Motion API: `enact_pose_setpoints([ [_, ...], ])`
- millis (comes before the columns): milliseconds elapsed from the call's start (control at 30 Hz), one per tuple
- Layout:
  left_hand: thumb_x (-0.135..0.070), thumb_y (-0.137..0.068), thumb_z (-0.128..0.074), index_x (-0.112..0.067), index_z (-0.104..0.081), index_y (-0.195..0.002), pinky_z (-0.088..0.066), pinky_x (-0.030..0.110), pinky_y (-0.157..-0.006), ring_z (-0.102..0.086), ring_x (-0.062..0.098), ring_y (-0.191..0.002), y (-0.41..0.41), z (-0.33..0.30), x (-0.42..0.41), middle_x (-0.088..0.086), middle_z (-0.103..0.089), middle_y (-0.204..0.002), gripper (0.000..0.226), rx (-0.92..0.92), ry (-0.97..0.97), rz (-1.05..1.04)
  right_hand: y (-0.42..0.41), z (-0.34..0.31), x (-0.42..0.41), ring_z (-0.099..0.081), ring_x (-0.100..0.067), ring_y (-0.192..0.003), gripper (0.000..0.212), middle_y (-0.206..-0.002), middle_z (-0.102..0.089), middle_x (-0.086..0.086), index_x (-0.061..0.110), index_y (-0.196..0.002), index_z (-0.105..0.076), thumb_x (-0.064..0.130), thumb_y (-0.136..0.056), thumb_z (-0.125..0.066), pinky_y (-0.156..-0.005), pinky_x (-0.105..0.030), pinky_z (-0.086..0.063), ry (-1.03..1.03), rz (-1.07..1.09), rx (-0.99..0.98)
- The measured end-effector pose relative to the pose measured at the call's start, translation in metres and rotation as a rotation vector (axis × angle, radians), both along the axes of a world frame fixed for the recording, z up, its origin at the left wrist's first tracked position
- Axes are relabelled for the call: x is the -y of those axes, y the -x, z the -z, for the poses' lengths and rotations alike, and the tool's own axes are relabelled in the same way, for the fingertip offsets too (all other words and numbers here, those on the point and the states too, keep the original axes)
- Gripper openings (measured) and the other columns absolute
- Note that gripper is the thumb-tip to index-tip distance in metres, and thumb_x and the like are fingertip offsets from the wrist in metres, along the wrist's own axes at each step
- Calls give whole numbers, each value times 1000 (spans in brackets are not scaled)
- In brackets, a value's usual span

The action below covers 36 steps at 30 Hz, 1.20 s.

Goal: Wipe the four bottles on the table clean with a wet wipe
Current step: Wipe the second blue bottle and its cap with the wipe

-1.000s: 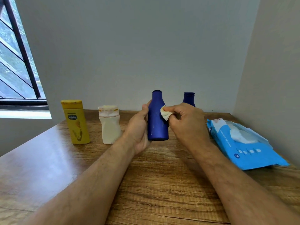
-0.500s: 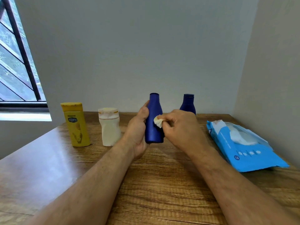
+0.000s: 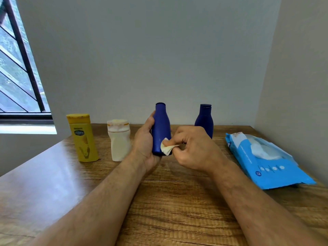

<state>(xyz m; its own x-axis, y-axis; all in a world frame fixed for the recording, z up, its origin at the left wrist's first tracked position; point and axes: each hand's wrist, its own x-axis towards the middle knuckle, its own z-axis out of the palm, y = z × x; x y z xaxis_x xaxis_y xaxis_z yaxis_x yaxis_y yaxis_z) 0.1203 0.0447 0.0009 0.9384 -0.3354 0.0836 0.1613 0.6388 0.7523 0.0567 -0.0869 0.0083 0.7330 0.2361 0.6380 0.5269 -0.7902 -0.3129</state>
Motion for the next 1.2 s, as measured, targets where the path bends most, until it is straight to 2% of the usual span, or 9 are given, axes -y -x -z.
enact_pose_setpoints([
  [100,-39,-103,-50,-21,-66,-130,-58,37,-70,-68,22,-73,3,0,-1,11,-72,-92,36,-27,2,43,1,1,-2,-60,-2,-71,21,-86,-62,17,20,-104,-78,16,-84,-71,-68,-7,-47,-6,30,66],
  [233,-38,-104,-47,-13,-65,-129,-62,36,-70,-73,23,-77,12,-2,2,12,-75,-97,40,-10,-61,211,-4,0,-1,-51,5,-68,19,-85,-57,13,20,-107,-75,20,-91,-65,-66,-3,-39,-161,247,228],
  [333,-38,-103,-48,-14,-67,-122,-56,39,-72,-70,24,-76,17,-3,3,13,-75,-96,36,13,-124,252,-5,-3,4,-48,8,-70,23,-85,-51,14,18,-111,-74,16,-91,-64,-68,0,-36,-236,311,288],
  [500,-34,-104,-49,-21,-64,-134,-59,36,-74,-70,22,-78,10,-2,1,10,-74,-98,36,-6,-58,154,-1,-1,5,-56,0,-74,25,-88,-59,13,29,-113,-73,18,-92,-63,-69,-7,-42,-47,134,96],
  [633,-34,-104,-48,-21,-61,-136,-59,36,-66,-69,21,-67,3,-1,-1,9,-73,-84,37,-30,-29,51,-4,2,-1,-63,-6,-95,30,-109,-69,9,26,-118,-72,17,-90,-65,-87,-18,-51,41,8,-38],
  [800,-24,-100,-44,-22,-65,-133,-53,38,-75,-66,24,-82,8,0,-2,12,-73,-111,39,54,-66,140,-4,-2,1,-57,0,-80,23,-97,-65,10,24,-116,-72,24,-96,-61,-76,-8,-44,-67,152,88],
  [933,-26,-83,-55,-21,-68,-129,-48,36,-68,-63,27,-76,13,1,-1,13,-72,-106,49,113,-172,193,-2,-4,4,-54,3,-78,24,-93,-58,12,21,-118,-69,26,-96,-60,-76,0,-40,-219,252,236],
  [1100,-20,-100,-46,-20,-64,-134,-53,40,-79,-67,24,-80,5,-1,-1,11,-72,-105,38,38,9,64,-2,-1,-1,-61,-3,-90,25,-102,-65,10,24,-116,-72,19,-93,-65,-82,-13,-49,-61,60,-3],
  [1200,-22,-100,-48,-20,-65,-131,-52,44,-86,-65,28,-88,-1,-1,-4,15,-70,-109,35,-14,33,-33,-3,2,-4,-60,6,-98,25,-100,-67,18,24,-110,-75,14,-88,-70,-83,-6,-46,-52,-27,-79],
])
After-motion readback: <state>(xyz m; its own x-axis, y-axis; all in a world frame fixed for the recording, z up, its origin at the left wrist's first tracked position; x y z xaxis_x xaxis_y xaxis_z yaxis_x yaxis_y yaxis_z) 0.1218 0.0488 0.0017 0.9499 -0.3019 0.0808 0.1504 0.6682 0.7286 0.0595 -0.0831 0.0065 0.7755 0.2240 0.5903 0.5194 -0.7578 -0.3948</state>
